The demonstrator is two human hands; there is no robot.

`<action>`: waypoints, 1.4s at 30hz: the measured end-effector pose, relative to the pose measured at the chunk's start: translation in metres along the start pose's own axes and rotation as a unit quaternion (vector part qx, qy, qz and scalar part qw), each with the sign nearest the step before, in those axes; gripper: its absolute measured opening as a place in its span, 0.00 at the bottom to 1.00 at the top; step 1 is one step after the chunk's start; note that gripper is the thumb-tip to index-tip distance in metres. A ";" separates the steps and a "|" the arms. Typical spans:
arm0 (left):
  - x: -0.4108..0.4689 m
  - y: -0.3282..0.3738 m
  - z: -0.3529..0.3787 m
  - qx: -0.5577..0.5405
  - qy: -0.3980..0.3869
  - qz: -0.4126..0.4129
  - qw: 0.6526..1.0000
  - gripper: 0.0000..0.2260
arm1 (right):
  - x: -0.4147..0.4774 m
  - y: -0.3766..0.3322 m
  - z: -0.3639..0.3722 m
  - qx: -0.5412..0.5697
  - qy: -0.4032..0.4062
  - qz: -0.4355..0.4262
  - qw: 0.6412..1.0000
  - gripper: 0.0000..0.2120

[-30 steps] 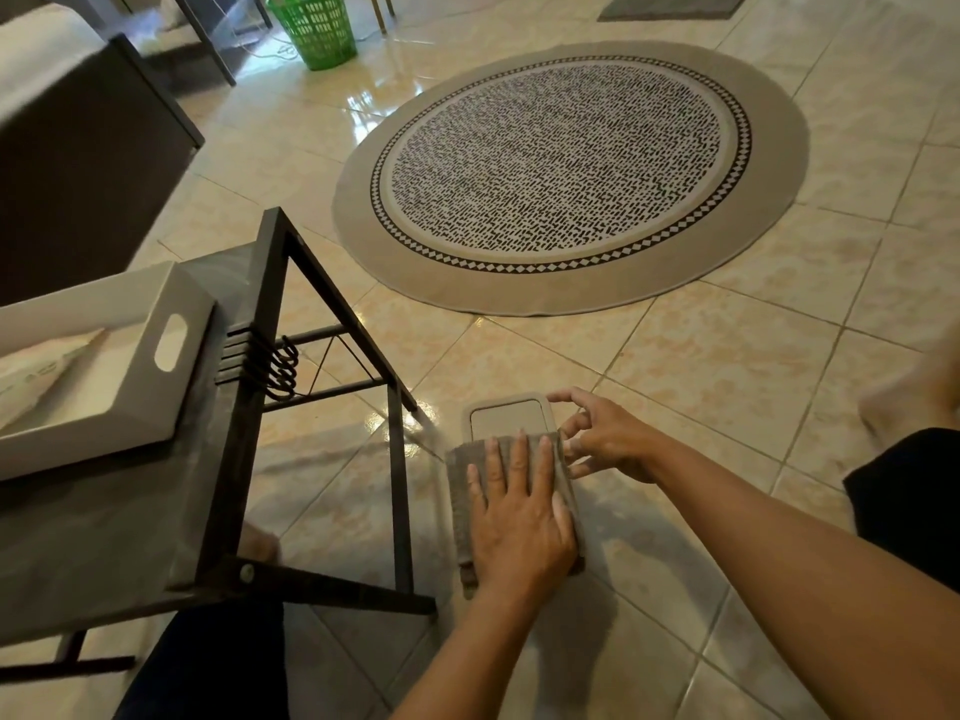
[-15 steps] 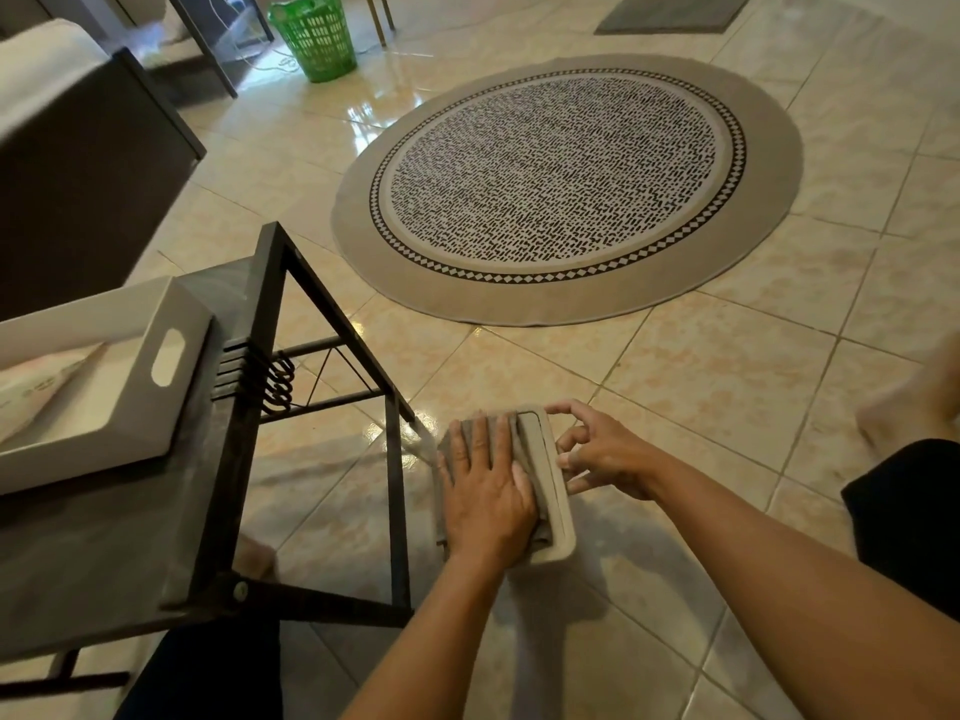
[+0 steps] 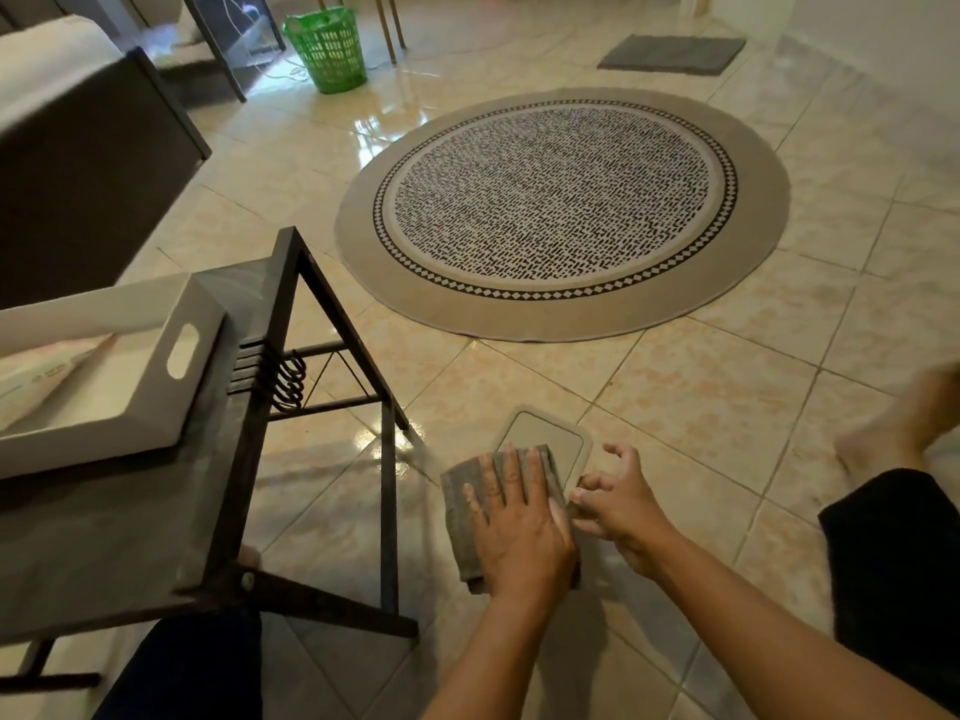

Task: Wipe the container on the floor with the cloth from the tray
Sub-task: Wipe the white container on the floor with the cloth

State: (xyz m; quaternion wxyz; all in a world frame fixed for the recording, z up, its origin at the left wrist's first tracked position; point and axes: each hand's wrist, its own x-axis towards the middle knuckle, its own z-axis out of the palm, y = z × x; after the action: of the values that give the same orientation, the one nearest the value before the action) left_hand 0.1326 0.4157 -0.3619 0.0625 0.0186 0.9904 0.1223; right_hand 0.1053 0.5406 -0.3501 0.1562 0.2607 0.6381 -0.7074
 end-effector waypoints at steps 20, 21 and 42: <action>0.020 -0.029 -0.018 0.050 -0.036 0.126 0.990 0.28 | 0.048 -0.059 -0.039 -0.378 -0.162 -0.134 0.901 0.23; 0.019 -0.017 -0.018 0.039 -0.041 0.103 0.993 0.28 | 0.046 -0.057 -0.038 -0.375 -0.157 -0.137 0.903 0.22; 0.024 -0.015 -0.006 0.006 -0.007 0.019 1.000 0.27 | 0.032 -0.041 -0.035 -0.271 -0.176 -0.095 0.942 0.27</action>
State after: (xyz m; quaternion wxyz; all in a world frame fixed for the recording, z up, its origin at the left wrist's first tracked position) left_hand 0.1080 0.4010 -0.3628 0.0674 0.0386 0.9900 0.1177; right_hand 0.0622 0.5844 -0.3364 0.2626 0.0183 0.7901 -0.5536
